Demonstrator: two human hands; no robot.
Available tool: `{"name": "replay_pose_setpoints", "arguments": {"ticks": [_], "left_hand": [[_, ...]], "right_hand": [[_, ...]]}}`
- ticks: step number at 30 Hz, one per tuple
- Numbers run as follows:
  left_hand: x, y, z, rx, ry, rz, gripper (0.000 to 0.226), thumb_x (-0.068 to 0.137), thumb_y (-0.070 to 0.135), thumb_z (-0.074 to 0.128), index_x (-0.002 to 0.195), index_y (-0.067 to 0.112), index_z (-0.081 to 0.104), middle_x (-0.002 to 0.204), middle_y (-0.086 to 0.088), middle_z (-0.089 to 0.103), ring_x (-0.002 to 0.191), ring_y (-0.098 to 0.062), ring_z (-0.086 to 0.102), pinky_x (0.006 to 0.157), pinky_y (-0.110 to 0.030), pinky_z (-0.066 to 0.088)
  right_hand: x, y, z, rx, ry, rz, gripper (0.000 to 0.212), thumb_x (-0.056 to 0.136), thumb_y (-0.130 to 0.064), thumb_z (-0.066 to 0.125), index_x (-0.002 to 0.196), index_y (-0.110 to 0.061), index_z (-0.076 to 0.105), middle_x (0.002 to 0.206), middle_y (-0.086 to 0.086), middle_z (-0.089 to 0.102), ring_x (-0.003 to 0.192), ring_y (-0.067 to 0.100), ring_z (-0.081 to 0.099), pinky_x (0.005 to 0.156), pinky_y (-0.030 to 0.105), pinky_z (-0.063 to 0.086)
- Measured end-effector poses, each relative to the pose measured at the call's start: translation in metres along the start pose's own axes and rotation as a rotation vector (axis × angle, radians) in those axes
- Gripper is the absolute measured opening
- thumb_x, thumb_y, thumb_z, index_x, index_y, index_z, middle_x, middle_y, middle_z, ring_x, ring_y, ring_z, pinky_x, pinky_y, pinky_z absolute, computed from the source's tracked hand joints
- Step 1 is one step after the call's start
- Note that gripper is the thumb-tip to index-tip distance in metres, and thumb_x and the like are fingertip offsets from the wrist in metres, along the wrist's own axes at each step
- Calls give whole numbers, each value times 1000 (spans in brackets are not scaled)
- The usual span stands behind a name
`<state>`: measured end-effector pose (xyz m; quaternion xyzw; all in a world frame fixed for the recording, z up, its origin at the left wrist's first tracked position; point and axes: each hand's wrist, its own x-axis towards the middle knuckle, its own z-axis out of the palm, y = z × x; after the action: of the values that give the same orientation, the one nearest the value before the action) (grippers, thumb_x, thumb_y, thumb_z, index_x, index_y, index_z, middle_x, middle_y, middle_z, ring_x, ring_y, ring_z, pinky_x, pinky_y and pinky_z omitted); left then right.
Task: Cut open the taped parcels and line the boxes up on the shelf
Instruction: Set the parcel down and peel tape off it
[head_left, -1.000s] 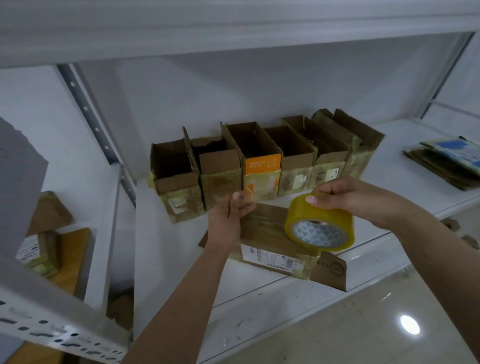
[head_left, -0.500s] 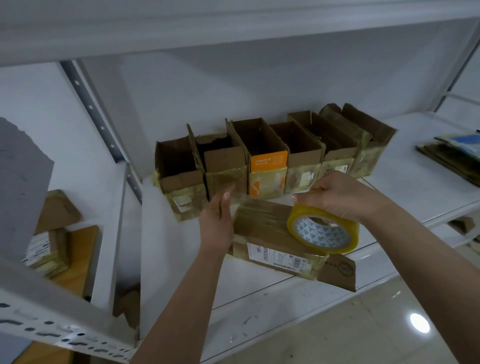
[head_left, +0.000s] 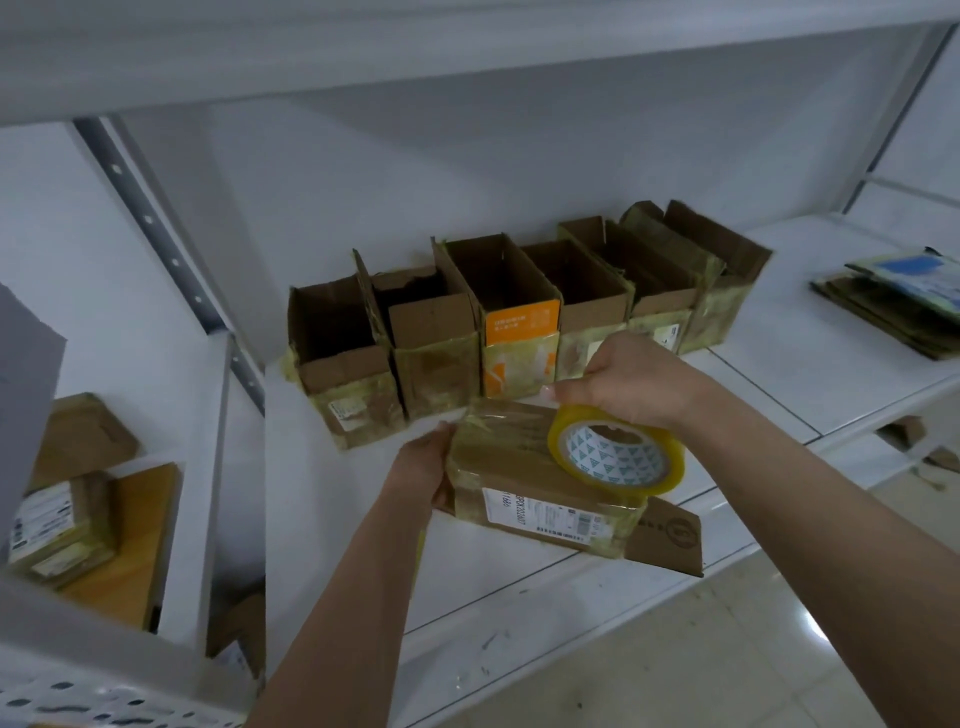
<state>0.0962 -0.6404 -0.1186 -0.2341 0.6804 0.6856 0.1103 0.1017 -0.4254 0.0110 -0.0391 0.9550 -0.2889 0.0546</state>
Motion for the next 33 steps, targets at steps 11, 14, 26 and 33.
{"name": "replay_pose_setpoints", "arguments": {"ticks": [11,14,26,33], "left_hand": [[6,-16,3,-93,45,-183,25,99,29,53,94,8,63,78,-10,59,62,-19,50,37,-18,29],[1,-16,3,-36,76,-110,18,99,12,48,97,7,66,65,-8,62,48,-16,49,36,-19,34],[-24,2,15,243,-63,252,62,93,65,40,141,26,51,140,-1,54,125,-22,52,108,-39,39],[-23,16,6,440,-189,160,73,93,69,27,142,20,50,142,-6,54,130,-26,51,113,-42,35]], "right_hand": [[2,-3,0,2,-12,-15,54,78,-53,73,34,-29,56,30,-18,41,45,6,42,50,27,29],[3,-2,0,16,10,7,59,77,-51,75,33,-21,49,29,-15,41,48,10,44,52,29,31],[7,3,2,6,32,13,54,75,-58,73,36,-27,54,36,-9,42,49,10,41,52,29,29],[7,1,2,-59,12,-7,52,82,-61,63,55,-20,48,56,-3,47,54,14,47,56,30,35]]}}
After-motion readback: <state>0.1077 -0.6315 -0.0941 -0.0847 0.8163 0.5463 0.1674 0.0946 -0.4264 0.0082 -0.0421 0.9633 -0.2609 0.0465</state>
